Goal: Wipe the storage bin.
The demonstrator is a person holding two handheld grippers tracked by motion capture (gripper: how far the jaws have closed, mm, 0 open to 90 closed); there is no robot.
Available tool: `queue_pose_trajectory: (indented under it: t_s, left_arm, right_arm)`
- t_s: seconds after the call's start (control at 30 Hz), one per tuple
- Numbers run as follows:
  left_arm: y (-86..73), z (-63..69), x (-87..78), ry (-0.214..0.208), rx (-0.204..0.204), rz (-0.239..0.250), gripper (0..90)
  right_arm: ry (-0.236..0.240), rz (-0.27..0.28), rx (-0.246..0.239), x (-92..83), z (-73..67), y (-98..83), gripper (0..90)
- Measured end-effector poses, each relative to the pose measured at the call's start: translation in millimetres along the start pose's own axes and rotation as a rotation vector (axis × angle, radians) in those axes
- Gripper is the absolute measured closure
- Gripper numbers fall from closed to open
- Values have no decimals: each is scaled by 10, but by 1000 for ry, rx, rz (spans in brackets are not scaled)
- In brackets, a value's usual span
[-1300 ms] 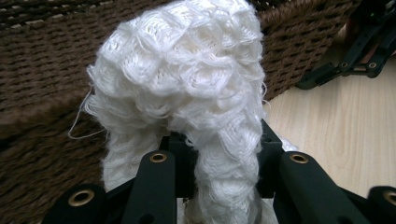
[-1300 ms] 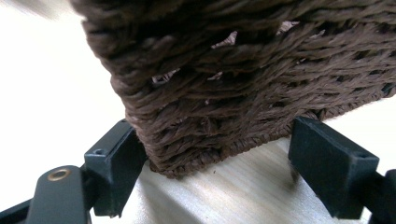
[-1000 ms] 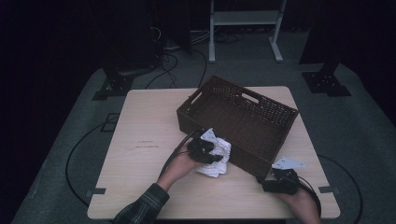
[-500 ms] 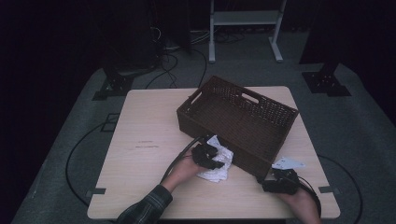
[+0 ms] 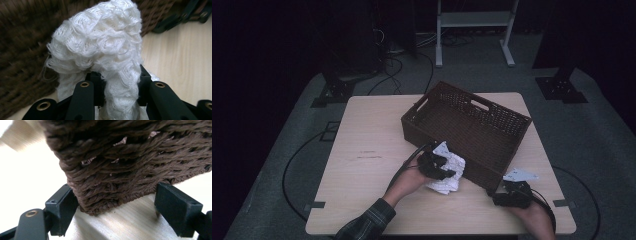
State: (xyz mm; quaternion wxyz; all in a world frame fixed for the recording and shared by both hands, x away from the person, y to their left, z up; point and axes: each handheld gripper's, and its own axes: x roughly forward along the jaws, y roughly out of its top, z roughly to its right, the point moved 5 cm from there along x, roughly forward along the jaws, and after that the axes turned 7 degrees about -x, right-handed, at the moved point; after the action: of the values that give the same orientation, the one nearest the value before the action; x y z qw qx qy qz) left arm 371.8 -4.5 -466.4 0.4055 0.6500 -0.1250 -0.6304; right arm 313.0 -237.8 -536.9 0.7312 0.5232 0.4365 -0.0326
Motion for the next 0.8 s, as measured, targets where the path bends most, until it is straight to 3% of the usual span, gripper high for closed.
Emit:
queue_pose_trajectory:
  t_s: [0.17, 0.33, 0.43, 0.8]
  left_arm:
    - [102, 63, -119, 6, 16, 54, 681]
    - [152, 103, -158, 5, 22, 76, 680]
    - [165, 113, -145, 5, 38, 69, 681]
    - [59, 35, 42, -3, 7, 18, 681]
  right_arm:
    - [0, 0, -1, 0, 0, 0, 189]
    - [-2, 3, -7, 2, 5, 1, 190]
    - [0, 0, -1, 0, 0, 0, 189]
    - [-2, 3, -6, 2, 5, 1, 189]
